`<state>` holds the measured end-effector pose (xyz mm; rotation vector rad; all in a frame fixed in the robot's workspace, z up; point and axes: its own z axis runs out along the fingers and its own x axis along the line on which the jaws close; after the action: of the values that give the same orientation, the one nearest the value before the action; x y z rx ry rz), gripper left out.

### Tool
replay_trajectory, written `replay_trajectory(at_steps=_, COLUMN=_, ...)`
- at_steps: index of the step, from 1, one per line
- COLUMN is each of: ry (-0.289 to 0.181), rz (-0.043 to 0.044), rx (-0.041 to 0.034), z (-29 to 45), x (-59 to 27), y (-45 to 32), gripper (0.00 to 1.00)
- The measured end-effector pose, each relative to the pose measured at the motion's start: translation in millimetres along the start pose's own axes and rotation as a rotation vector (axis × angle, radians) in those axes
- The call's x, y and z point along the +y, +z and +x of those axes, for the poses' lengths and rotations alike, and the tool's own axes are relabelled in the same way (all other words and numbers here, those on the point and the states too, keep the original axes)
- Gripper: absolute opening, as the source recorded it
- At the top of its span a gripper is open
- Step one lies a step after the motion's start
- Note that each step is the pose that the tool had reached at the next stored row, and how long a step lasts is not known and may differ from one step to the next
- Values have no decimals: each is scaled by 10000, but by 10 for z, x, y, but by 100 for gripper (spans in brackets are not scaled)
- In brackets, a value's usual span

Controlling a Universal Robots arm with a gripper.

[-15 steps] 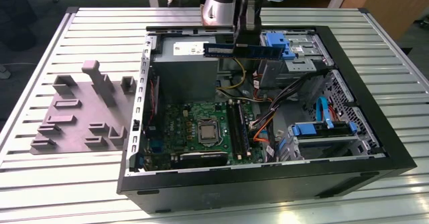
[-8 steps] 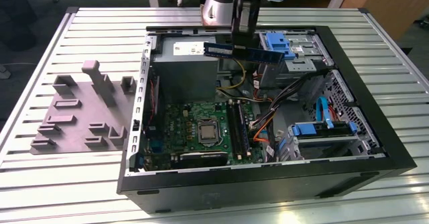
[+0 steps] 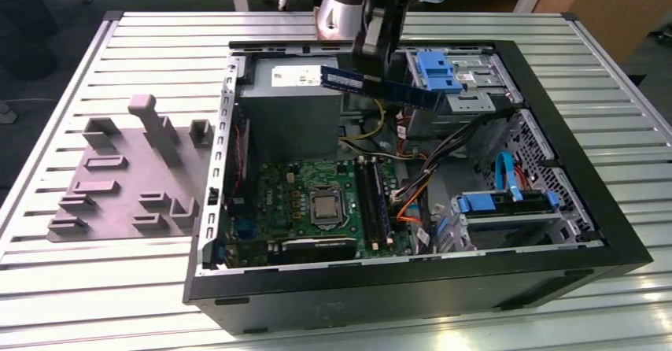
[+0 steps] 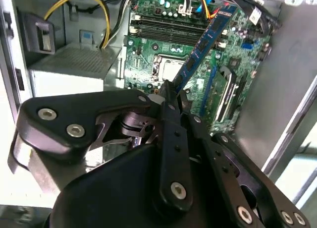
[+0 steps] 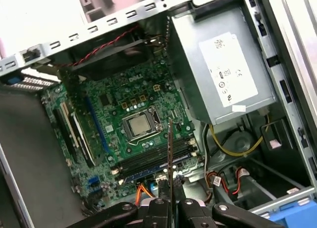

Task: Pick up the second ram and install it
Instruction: 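Insert the second ram into the second slot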

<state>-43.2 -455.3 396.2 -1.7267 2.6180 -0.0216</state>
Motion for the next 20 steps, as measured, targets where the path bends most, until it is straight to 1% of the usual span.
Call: replay_trajectory(at_steps=20, ry=3632, rz=-10, rx=57, z=0, x=2, y=153, gripper=14)
